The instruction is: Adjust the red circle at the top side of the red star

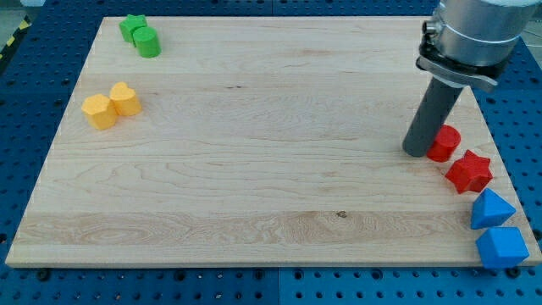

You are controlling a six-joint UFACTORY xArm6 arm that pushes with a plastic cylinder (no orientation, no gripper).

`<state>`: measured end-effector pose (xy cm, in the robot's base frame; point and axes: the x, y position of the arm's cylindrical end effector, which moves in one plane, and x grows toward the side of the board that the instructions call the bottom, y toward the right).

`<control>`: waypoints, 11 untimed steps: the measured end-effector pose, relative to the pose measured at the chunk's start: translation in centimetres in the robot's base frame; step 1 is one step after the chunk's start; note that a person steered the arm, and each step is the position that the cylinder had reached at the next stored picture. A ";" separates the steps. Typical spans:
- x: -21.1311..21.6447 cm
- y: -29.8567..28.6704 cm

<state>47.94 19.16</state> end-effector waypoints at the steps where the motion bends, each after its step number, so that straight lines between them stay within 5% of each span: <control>1: 0.1 0.8; 4: 3.6 -1.4; 11: 1.5 2.0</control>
